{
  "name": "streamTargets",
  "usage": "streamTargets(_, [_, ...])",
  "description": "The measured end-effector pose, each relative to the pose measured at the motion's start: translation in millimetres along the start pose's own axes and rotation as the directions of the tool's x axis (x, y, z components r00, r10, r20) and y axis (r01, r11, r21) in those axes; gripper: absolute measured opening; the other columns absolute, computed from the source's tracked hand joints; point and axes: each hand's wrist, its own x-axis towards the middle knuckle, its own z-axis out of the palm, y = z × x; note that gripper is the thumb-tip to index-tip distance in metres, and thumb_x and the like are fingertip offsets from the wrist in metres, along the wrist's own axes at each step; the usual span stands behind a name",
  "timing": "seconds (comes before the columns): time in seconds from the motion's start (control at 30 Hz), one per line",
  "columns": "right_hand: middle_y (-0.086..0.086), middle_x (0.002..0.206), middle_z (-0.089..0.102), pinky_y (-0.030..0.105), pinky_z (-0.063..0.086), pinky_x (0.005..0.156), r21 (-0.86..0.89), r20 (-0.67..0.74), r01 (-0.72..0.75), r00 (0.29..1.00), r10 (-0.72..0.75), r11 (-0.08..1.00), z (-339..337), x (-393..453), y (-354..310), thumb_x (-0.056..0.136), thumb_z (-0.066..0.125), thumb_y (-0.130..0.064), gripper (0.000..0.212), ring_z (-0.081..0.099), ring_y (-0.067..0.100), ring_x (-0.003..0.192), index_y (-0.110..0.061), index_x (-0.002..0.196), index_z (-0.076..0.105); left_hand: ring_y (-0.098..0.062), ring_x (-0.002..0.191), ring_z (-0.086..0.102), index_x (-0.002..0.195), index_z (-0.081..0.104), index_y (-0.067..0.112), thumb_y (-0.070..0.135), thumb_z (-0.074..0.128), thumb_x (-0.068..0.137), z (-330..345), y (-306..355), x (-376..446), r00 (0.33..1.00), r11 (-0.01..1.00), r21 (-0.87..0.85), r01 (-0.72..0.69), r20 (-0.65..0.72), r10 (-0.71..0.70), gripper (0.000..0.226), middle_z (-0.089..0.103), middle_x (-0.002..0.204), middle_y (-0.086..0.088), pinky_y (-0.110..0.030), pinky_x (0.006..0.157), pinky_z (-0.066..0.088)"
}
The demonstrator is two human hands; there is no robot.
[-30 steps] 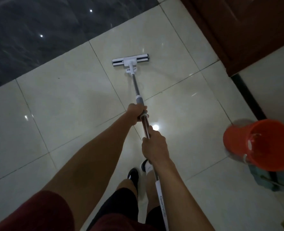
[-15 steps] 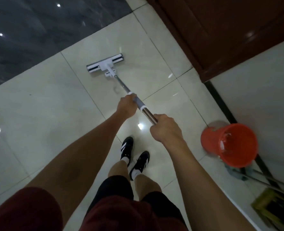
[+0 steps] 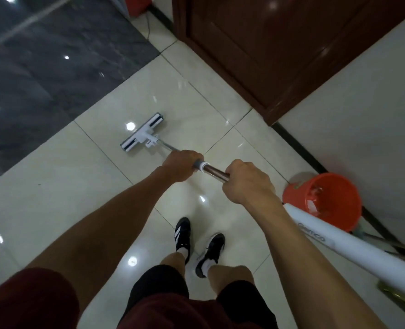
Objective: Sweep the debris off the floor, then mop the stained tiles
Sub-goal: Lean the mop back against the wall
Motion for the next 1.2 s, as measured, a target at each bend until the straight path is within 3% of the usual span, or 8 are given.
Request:
streamTargets(0.13, [0.0,0.079,0.049,0.028,0.034,0.056,-0.104,-0.025,0.031,0.999,-0.034,0.994,-38,-10,41,0.086,0.059,-0.016,0.014,0.048,0.015,0.063,-0.015,0.101,0.058,-0.019,0.078,0.064,0.106,0.056,0.023,0.025,0.056,0.097,-8,47,20,0.996,0.983,0.166,-0.084,0.01,0.083,0.01,0.068,0.092,0.002,-0.033,0.073,0.049])
streamTargets(0.33, [0.0,0.09,0.054,0.032,0.038,0.063,-0.244,-0.127,0.08,0.985,-0.114,0.966,-108,-30,126,0.084,0.062,-0.016,0.018,0.053,0.025,0.075,-0.021,0.101,0.06,-0.023,0.08,0.067,0.112,0.052,0.018,0.033,0.052,0.098,-8,143,65,0.989,0.953,0.274,-0.131,-0.03,0.144,0.02,0.07,0.096,-0.001,-0.035,0.072,0.046])
streamTargets(0.53, [-0.005,0.071,0.04,0.033,0.039,0.062,-0.452,-0.209,0.111,0.951,-0.226,0.885,-162,-47,203,0.086,0.064,-0.014,0.012,0.047,0.019,0.063,-0.019,0.098,0.064,-0.028,0.09,0.067,0.114,0.048,0.016,0.034,0.054,0.096,-1,243,108,0.995,0.971,0.231,-0.061,-0.058,0.076,0.026,0.067,0.103,-0.004,-0.037,0.072,0.046])
streamTargets(0.8, [0.005,0.104,0.068,0.037,0.038,0.085,-0.622,-0.358,0.195,0.79,-0.497,0.758,-176,-51,263,0.09,0.061,-0.012,0.02,0.057,0.027,0.103,-0.015,0.108,0.065,-0.03,0.09,0.064,0.111,0.05,0.016,0.03,0.057,0.094,18,317,153,0.995,0.991,0.126,-0.046,-0.083,0.057,0.024,0.067,0.102,-0.007,-0.033,0.067,0.037])
streamTargets(0.9, [0.009,0.097,0.074,0.035,0.047,0.078,-0.378,-0.551,0.316,0.679,-0.486,0.87,-155,-60,289,0.092,0.063,-0.012,0.02,0.065,0.027,0.09,-0.009,0.109,0.073,-0.03,0.088,0.064,0.112,0.052,0.012,0.027,0.056,0.095,21,330,167,0.992,0.993,0.115,-0.033,-0.117,0.046,0.023,0.067,0.1,-0.009,-0.034,0.07,0.043])
streamTargets(1.0, [0.009,0.083,0.073,0.029,0.047,0.071,0.208,-0.654,0.294,0.751,-0.091,0.933,-130,-68,319,0.096,0.065,-0.023,0.02,0.062,0.019,0.07,-0.007,0.094,0.076,-0.03,0.087,0.064,0.11,0.051,0.014,0.029,0.057,0.095,14,330,177,0.99,0.997,0.08,0.012,-0.138,0.0,0.022,0.066,0.097,-0.009,-0.036,0.072,0.047])
streamTargets(1.1, [0.005,0.094,0.074,0.027,0.045,0.077,0.637,-0.491,0.13,0.829,0.269,0.76,-115,-62,335,0.093,0.066,-0.04,0.038,0.061,0.01,0.075,-0.01,0.116,0.071,-0.027,0.083,0.065,0.109,0.05,0.016,0.031,0.057,0.095,6,327,184,0.99,0.997,0.071,0.04,-0.138,-0.03,0.022,0.066,0.095,-0.007,-0.038,0.074,0.054])
streamTargets(1.2, [-0.008,0.122,0.064,0.013,0.043,0.072,0.854,-0.365,0.148,0.853,0.372,0.498,-122,-45,324,0.086,0.07,-0.051,0.07,0.059,0.001,0.093,-0.021,0.145,0.05,-0.025,0.081,0.066,0.109,0.05,0.017,0.033,0.057,0.095,1,328,186,0.986,0.993,0.094,0.069,-0.157,-0.054,0.023,0.067,0.093,-0.005,-0.04,0.077,0.056])
